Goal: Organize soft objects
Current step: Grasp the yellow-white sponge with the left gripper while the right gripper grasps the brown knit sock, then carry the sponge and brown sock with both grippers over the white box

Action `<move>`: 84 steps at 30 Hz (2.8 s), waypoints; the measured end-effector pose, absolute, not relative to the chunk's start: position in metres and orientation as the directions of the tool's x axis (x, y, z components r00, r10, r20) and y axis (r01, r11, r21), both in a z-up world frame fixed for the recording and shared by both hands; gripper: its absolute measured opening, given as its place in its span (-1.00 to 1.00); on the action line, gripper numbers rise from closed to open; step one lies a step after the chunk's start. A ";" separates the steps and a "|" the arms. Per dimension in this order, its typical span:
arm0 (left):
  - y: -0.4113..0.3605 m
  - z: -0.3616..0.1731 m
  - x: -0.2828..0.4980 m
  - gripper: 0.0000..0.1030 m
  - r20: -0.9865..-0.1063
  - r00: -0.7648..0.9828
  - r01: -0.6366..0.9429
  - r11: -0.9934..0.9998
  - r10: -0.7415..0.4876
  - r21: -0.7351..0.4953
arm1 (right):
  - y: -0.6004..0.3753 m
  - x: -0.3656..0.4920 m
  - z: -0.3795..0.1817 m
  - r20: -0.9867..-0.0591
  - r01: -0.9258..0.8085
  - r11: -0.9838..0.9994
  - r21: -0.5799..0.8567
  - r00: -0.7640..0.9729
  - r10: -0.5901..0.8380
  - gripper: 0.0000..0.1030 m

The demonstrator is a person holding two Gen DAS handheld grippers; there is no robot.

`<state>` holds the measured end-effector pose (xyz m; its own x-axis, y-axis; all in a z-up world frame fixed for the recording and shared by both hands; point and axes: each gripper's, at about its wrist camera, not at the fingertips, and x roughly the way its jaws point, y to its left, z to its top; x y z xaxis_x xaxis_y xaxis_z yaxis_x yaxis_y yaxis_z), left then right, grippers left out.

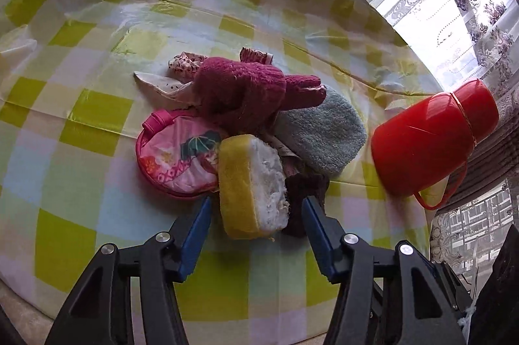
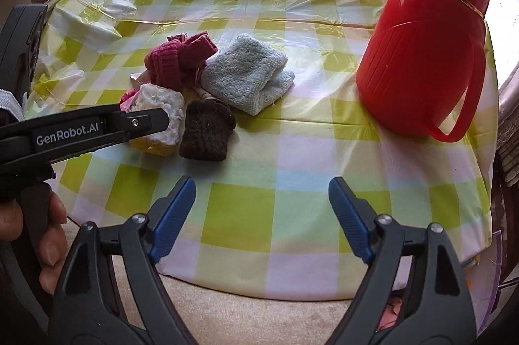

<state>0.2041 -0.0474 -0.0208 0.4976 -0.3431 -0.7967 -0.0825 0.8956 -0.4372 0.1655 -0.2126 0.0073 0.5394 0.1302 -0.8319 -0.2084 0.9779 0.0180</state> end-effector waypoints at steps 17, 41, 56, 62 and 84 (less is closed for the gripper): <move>-0.040 -0.018 0.208 -0.45 -0.728 0.598 -0.061 0.886 -0.336 -0.459 | -0.184 0.205 -0.019 -0.867 -0.239 0.971 0.031 0.477 0.146 0.55; -0.012 -0.004 0.189 -0.45 -0.661 0.714 -0.134 0.881 -0.231 -0.453 | -0.161 0.221 -0.020 -0.860 -0.263 0.958 0.114 0.456 0.227 0.24; -0.026 -0.001 0.184 -0.45 -0.666 0.715 -0.109 0.908 -0.210 -0.404 | -0.171 0.210 -0.015 -0.854 -0.225 0.970 0.095 0.483 0.196 -0.50; -0.041 0.011 0.175 -0.45 -0.660 0.723 -0.079 0.924 -0.205 -0.373 | -0.187 0.196 -0.002 -0.838 -0.201 0.975 0.098 0.511 0.189 -0.51; -0.152 0.043 0.124 -0.45 -0.657 0.665 0.157 0.927 -0.355 -0.341 | -0.316 0.120 0.029 -0.804 -0.025 0.990 0.142 0.581 0.130 -0.51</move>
<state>0.1240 -0.1523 0.0427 0.6650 -0.3548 -0.6572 0.1570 0.9267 -0.3414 0.1203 -0.3161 0.0293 0.5806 0.1297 -0.8038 -0.0249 0.9896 0.1417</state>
